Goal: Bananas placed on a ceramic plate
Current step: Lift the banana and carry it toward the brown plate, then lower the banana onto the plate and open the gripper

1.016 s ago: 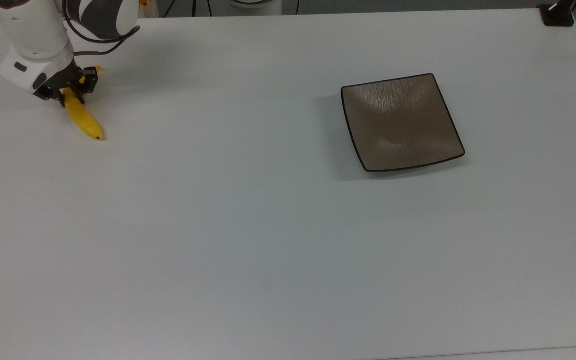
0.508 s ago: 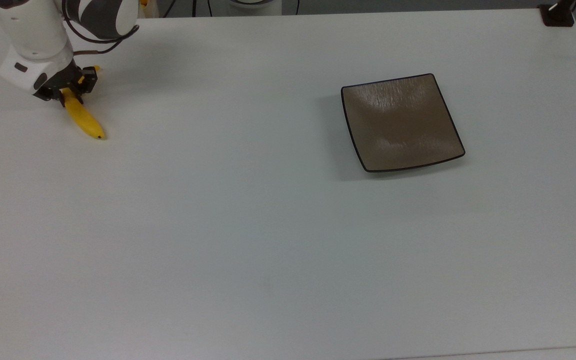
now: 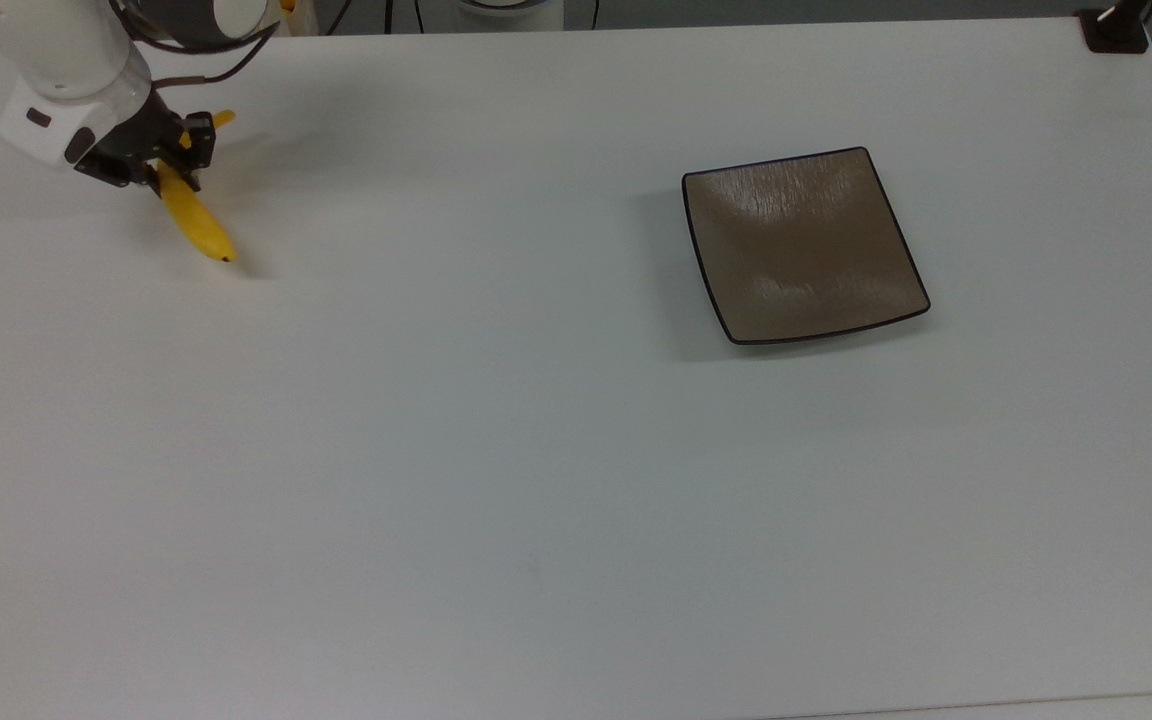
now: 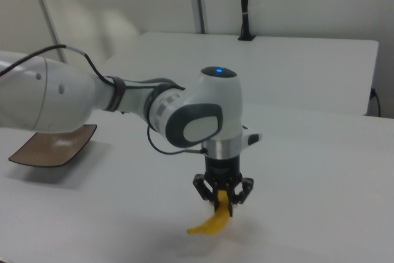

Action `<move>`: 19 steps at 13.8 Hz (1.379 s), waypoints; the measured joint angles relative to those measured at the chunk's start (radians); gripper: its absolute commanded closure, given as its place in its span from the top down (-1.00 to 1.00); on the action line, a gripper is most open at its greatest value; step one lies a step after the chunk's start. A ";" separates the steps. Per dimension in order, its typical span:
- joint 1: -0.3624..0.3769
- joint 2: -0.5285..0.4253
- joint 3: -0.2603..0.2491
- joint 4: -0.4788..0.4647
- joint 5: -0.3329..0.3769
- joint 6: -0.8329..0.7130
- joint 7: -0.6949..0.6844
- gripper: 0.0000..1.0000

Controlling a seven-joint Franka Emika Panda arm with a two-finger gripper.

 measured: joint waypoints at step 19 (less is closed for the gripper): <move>0.111 -0.112 0.506 0.045 0.109 -0.071 0.659 -0.82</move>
